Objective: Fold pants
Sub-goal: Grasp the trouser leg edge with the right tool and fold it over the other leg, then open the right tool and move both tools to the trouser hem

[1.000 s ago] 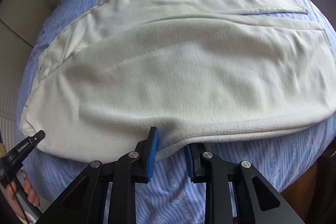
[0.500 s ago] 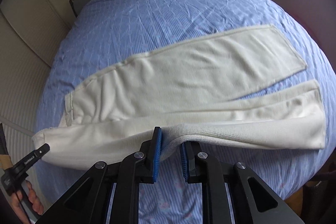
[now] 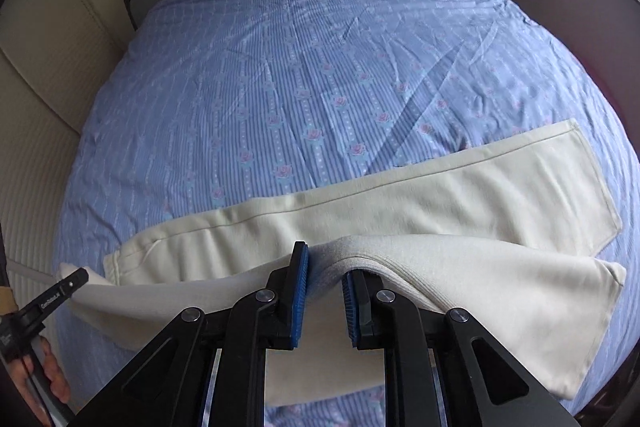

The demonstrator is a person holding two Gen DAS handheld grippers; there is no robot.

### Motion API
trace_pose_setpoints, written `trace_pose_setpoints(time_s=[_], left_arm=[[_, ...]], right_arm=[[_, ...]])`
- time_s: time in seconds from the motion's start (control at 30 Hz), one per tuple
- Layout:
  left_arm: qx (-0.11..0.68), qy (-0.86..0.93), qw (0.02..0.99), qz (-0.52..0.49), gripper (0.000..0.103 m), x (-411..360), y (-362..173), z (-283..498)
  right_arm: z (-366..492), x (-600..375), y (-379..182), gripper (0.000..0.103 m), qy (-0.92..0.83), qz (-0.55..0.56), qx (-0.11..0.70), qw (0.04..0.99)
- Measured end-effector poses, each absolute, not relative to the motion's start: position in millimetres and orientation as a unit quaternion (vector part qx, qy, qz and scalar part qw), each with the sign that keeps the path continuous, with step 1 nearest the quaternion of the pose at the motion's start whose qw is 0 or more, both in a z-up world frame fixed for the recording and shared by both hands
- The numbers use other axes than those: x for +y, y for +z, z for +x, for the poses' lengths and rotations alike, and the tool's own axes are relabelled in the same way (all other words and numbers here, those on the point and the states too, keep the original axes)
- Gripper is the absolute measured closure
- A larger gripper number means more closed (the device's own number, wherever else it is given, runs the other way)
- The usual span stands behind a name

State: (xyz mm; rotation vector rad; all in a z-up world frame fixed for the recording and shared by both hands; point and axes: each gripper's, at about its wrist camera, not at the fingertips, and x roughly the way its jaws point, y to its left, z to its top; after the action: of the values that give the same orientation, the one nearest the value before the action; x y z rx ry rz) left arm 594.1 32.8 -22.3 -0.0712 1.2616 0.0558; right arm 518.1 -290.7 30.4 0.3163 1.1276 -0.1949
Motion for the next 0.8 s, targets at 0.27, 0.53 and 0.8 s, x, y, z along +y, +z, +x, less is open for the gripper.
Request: trace_pose_setpoints(time_s=[0.27,0.53,0.8], left_arm=[[0.645,0.041,0.762,-0.037,0.093,37,-86,657],[0.678,0.056,0.733,-0.002,0.075,28,-117,682],[0.634,0.034,0.773,0.000,0.025,34,-53,648]], right_arm=[[600,-290,-40,0.085,-0.098,0.123,0.585,0.796],[629,-282,-79,0.077,-0.097,0.095,0.640,0.756],[595,-254,-24,0.038,-0.037,0.105,0.603,0.790]])
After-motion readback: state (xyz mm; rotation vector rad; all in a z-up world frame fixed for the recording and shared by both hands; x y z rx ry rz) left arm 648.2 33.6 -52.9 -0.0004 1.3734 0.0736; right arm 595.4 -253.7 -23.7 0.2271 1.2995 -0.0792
